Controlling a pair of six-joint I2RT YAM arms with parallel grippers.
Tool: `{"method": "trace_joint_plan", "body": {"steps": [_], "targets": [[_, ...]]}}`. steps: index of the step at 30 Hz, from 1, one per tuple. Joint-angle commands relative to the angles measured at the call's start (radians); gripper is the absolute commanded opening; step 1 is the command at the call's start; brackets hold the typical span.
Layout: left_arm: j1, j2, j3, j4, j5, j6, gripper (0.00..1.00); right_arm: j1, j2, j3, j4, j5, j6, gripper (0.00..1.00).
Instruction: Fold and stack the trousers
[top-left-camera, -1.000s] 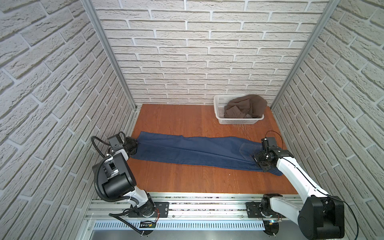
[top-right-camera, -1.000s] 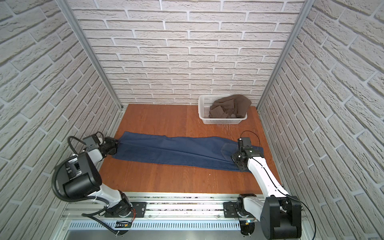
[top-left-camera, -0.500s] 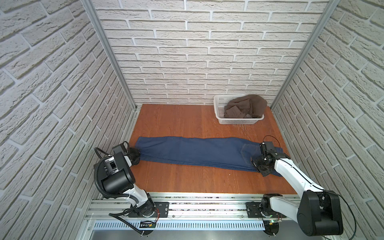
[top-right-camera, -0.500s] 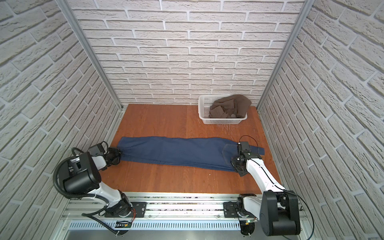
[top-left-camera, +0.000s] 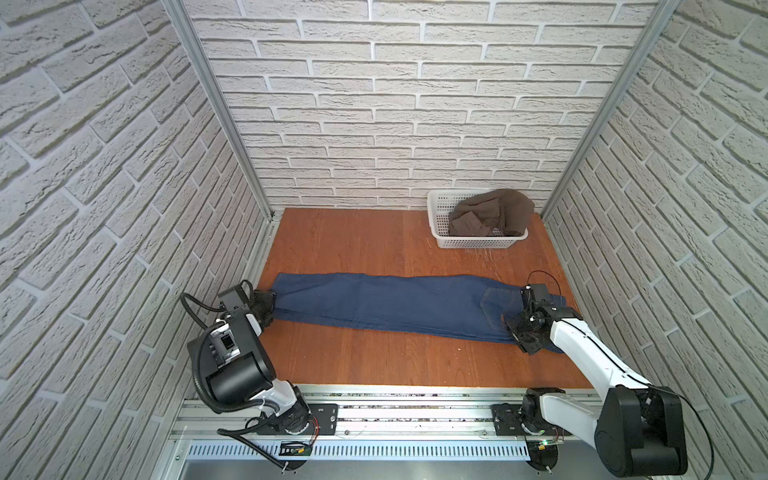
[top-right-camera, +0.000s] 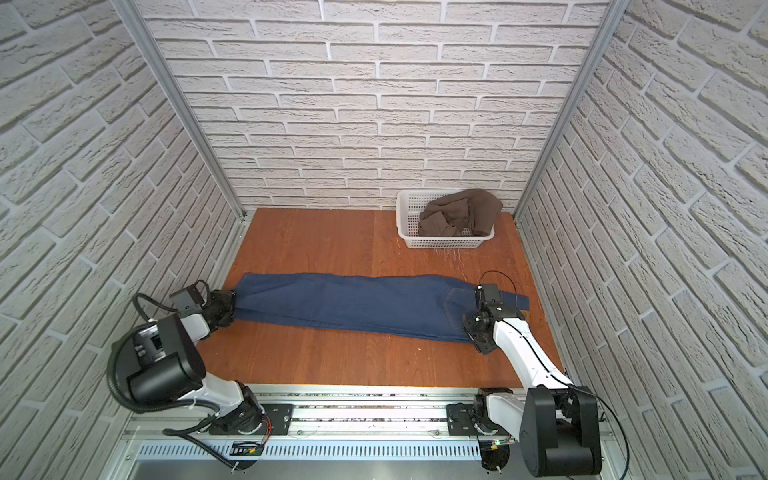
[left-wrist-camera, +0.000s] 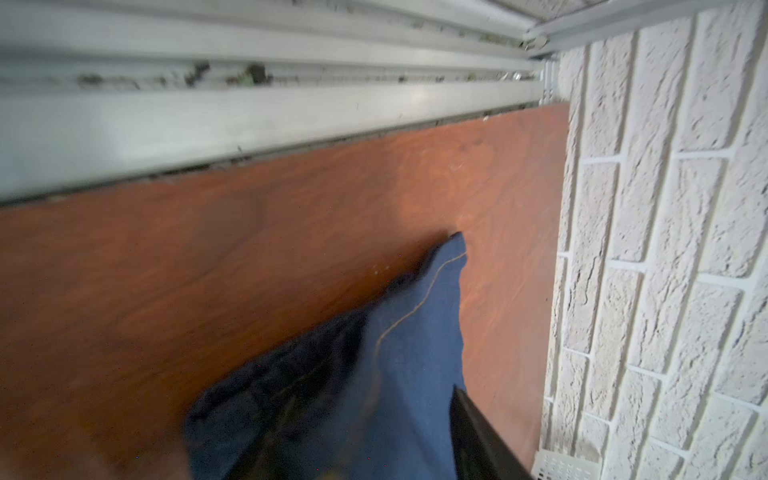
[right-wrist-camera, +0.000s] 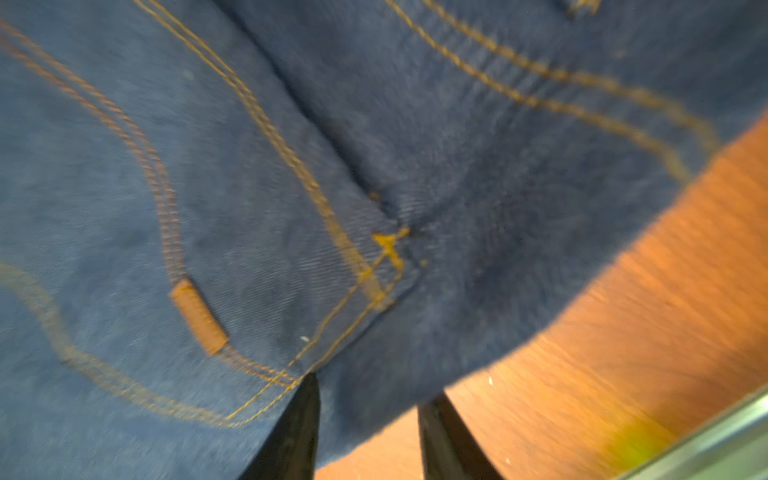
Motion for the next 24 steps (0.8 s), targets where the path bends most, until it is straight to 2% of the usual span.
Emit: {"method": "trace_joint_plan", "body": {"steps": [1, 2, 3, 6, 10, 12, 16, 18, 24], "targets": [[0.018, -0.105, 0.071, -0.132, -0.078, 0.036, 0.71, -0.003, -0.062, 0.084, -0.079, 0.023, -0.052, 0.7], [0.018, -0.128, 0.093, -0.173, -0.087, 0.048, 0.74, -0.002, -0.074, 0.105, -0.094, 0.017, -0.062, 0.97], [0.018, -0.147, 0.12, -0.217, -0.094, 0.067, 0.77, -0.002, -0.086, 0.13, -0.115, 0.013, -0.071, 1.0], [0.018, -0.164, 0.186, -0.301, -0.083, 0.103, 0.79, 0.005, -0.112, 0.19, -0.148, 0.0, -0.099, 1.0], [0.012, -0.132, 0.209, -0.316, -0.027, 0.105, 0.79, 0.011, -0.079, 0.198, -0.07, -0.038, -0.15, 0.99], [0.002, -0.131, 0.208, -0.318, -0.024, 0.103, 0.79, 0.013, -0.021, 0.19, -0.008, -0.059, -0.173, 0.88], [-0.005, -0.144, 0.208, -0.337, -0.03, 0.113, 0.79, 0.023, 0.141, 0.171, 0.112, -0.086, -0.197, 0.58], [-0.005, -0.146, 0.217, -0.353, -0.029, 0.122, 0.79, 0.027, 0.224, 0.172, 0.153, -0.095, -0.208, 0.49], [0.002, -0.157, 0.241, -0.388, -0.026, 0.135, 0.79, 0.025, 0.428, 0.192, 0.217, -0.046, -0.247, 0.47]]}}
